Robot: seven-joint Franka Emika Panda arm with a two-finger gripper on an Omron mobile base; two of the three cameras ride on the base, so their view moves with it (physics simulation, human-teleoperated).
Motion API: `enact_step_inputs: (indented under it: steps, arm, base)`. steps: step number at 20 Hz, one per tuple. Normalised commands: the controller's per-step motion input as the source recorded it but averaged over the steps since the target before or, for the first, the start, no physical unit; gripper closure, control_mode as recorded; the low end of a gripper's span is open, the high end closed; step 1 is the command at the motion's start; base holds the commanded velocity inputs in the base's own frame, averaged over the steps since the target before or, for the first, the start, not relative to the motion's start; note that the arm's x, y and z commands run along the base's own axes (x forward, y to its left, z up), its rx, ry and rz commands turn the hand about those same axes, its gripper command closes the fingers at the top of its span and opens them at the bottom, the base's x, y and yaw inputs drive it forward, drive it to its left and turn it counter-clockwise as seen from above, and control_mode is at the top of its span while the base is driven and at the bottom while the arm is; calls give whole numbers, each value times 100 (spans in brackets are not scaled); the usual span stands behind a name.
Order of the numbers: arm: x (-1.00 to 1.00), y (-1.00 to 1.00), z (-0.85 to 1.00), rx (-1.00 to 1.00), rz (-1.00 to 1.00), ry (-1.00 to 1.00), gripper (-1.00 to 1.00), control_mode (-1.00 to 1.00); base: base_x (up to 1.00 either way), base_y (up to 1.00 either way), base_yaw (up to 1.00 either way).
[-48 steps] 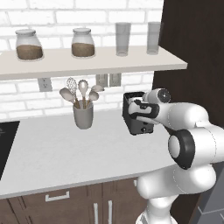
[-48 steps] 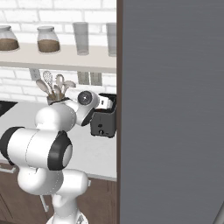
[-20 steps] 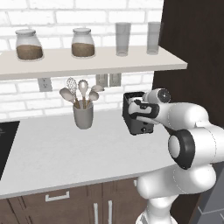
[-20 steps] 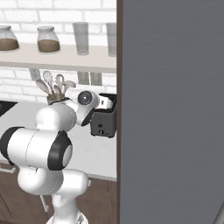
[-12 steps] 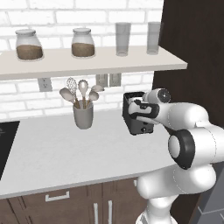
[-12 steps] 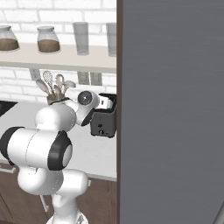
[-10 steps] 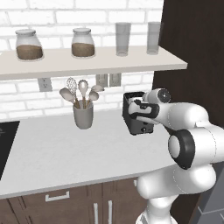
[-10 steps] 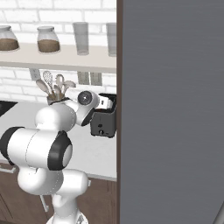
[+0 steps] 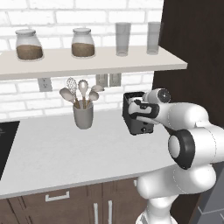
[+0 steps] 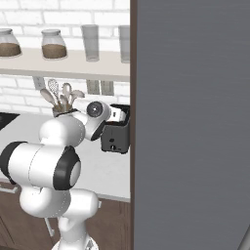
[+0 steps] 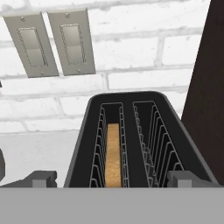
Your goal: Start the toaster. Once the lever pops up, take the bread to the plate on the dining counter.
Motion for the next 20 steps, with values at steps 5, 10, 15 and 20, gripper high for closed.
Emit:
enact_step_inputs:
  steps: [5,10,15,20]
  arm:
    - [0,0,0,0,0,0,-100,-100]
    - [0,0,0,0,0,0,-100,-100]
    - [0,0,0,0,0,0,-100,-100]
    - [0,0,0,0,0,0,-100,-100]
  base:
    - [0,0,0]
    - [0,0,0]
    - [0,0,0]
    - [0,0,0]
